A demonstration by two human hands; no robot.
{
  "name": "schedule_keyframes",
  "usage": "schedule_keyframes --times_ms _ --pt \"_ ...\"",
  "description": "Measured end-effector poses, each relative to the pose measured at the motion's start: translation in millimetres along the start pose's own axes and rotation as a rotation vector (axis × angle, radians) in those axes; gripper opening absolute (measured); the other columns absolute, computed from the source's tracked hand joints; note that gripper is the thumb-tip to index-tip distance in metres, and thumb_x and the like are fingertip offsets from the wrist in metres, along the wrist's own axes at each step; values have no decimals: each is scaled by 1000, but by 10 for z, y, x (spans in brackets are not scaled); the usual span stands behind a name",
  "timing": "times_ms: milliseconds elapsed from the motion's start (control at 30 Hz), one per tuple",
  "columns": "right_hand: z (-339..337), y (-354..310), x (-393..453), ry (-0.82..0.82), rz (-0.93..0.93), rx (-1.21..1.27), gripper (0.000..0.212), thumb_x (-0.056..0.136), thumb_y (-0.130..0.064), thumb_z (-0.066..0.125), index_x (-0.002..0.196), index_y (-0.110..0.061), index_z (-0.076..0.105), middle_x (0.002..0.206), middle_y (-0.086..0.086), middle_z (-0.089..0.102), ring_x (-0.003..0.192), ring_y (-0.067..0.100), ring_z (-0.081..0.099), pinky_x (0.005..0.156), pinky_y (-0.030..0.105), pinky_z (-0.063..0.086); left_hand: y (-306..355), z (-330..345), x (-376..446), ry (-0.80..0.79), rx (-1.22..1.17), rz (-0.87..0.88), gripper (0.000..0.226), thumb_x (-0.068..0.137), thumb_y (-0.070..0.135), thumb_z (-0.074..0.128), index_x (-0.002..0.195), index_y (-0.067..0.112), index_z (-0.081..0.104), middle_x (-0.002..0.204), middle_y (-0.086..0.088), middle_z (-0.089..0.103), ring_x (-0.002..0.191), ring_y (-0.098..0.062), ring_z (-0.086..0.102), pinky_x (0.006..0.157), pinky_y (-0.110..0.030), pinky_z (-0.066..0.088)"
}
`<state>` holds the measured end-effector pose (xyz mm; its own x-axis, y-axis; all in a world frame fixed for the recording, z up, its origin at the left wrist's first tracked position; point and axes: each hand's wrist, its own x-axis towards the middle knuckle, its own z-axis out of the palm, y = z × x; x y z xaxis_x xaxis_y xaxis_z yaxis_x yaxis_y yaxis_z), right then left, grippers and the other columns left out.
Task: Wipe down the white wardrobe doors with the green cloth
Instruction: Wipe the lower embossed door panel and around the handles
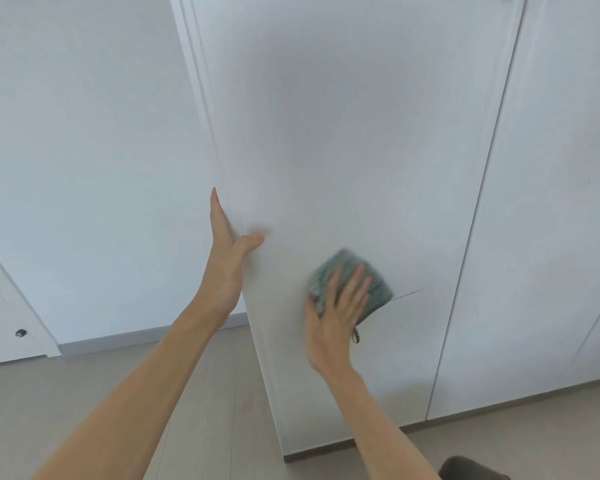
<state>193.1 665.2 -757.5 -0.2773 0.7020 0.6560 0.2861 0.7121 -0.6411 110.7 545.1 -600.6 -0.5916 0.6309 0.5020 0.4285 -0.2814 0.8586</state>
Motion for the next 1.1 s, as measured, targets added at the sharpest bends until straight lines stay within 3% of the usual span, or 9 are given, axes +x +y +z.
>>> schedule_keyframes --times_ms 67,167,300,433,533,633,800,933,1100 --pt "-36 101 34 -64 -143 -74 67 106 -53 20 159 -39 -19 167 -3 -28 155 24 -24 124 42 -15 -3 -7 -5 -3 1 5 95 90 27 58 165 46 3 165 29 28 148 6 35 120 -32 36" --pt "-402 70 679 33 -332 -160 68 103 -44 30 161 -41 -6 170 -6 -16 157 24 -16 126 42 -11 -8 -15 -11 13 -3 1 95 90 27 58 165 45 4 167 29 25 150 3 32 126 -42 31" --pt "-1139 -324 1876 200 -444 -189 61 105 -43 33 162 -28 20 171 6 11 157 34 3 126 46 -4 7 31 7 34 -1 33 93 88 25 58 165 43 8 163 29 31 147 7 35 121 -31 35" --pt "-1726 -486 2597 329 -337 -153 60 105 -39 30 163 -25 20 172 6 10 158 33 1 127 49 -3 -8 60 17 35 6 63 90 89 23 58 165 41 12 160 29 36 146 6 38 113 -21 40" --pt "-1607 -401 2445 381 -241 -101 59 107 -36 29 163 -23 17 171 8 9 158 33 1 127 50 -2 -18 72 22 49 8 52 92 88 25 59 165 43 10 159 33 36 142 11 39 103 -10 42" --pt "-1101 -112 1782 379 -164 -121 60 109 -40 30 163 -22 10 170 16 10 157 39 5 125 58 7 -16 101 13 67 -9 41 94 88 29 60 165 44 7 161 29 33 143 8 39 110 -19 40" --pt "-523 260 713 28 -284 -217 73 102 -45 32 161 -39 -12 170 -2 -21 156 27 -19 126 46 -11 35 139 -17 74 -25 19 96 88 27 62 165 43 8 163 26 33 146 3 39 121 -37 38" --pt "-1036 -13 1570 112 -461 -264 69 102 -44 34 161 -40 -1 171 -4 -5 157 21 -15 126 41 -11 88 139 -36 67 -23 3 97 88 28 64 165 45 7 162 28 34 145 5 40 123 -40 36" --pt "-1760 -484 2651 332 -405 -192 58 106 -43 33 162 -32 23 171 2 12 158 28 4 127 45 -2 98 122 -39 84 -10 -25 96 88 30 65 164 47 10 163 26 34 148 0 39 124 -46 35"
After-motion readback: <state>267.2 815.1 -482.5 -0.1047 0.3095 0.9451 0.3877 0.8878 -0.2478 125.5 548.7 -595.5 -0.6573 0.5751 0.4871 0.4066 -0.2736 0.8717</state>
